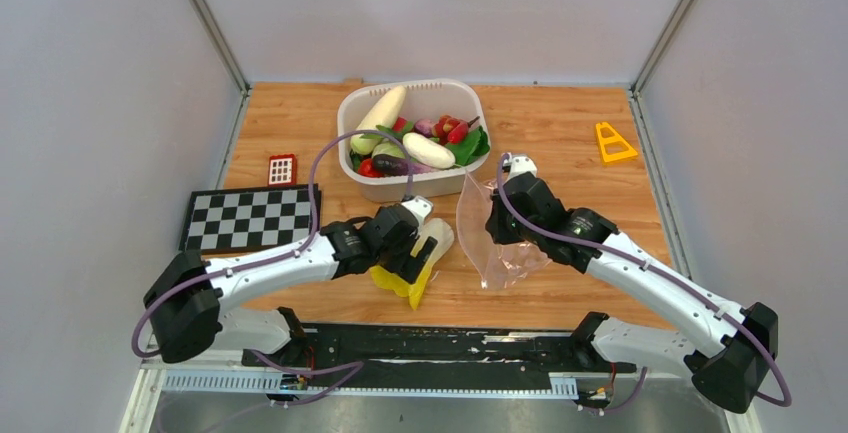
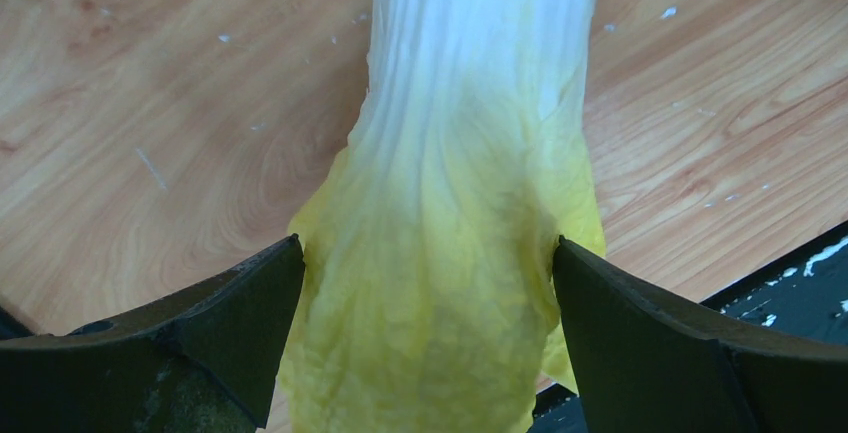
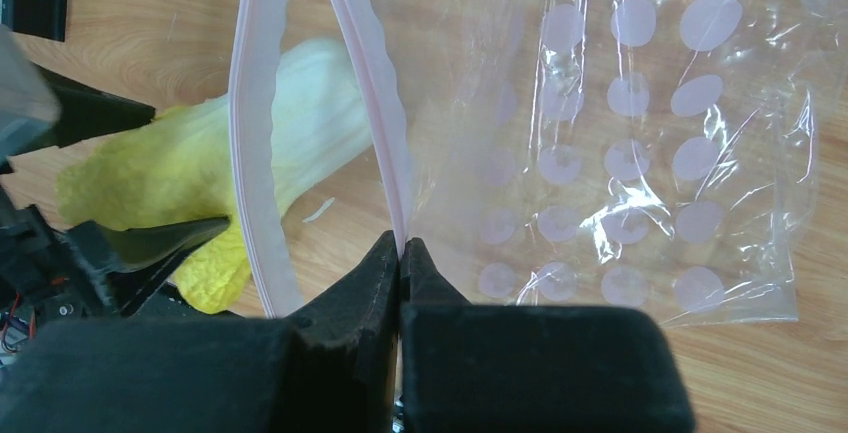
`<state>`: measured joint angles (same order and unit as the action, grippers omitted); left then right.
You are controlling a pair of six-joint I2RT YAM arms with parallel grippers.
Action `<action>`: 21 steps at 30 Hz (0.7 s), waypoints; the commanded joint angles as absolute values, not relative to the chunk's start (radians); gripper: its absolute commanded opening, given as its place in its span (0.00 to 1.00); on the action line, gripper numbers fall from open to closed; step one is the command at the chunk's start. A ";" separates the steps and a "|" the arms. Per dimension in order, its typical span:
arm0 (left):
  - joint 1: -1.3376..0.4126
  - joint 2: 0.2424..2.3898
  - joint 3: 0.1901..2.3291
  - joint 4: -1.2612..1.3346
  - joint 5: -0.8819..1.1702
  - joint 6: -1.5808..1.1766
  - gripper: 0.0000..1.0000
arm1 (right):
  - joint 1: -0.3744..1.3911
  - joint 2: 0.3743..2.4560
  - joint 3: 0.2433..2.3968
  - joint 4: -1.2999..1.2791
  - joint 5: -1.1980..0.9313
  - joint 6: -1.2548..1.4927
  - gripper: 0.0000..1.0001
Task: Place the food in the zip-top bag and seal the zipper
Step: Pick up the fake vegetable from the center of the board.
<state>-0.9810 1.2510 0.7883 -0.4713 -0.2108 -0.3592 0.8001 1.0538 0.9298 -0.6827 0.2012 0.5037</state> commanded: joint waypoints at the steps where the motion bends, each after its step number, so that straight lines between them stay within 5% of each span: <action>1: -0.975 1.300 0.736 -0.383 -0.143 -0.348 0.96 | 0.804 1.038 0.928 -0.637 0.200 0.506 0.00; 3: -0.974 1.308 0.725 -0.361 -0.124 -0.362 0.77 | 0.804 1.039 0.925 -0.637 0.204 0.506 0.00; 6: -0.973 1.273 0.737 -0.360 -0.111 -0.364 0.36 | 0.804 1.036 0.920 -0.633 0.203 0.509 0.00; 9: -0.973 1.194 0.752 -0.378 -0.123 -0.353 0.17 | 0.805 1.037 0.915 -0.626 0.201 0.512 0.00; 21: -0.973 0.915 0.954 -0.617 -0.063 -0.317 0.12 | 0.803 1.050 0.916 -0.613 0.217 0.518 0.00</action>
<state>-0.9783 0.9592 0.8661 -0.5728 -0.1310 -0.3473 0.8001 1.0531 0.9131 -0.6670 0.2016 0.5045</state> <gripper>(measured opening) 0.215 0.015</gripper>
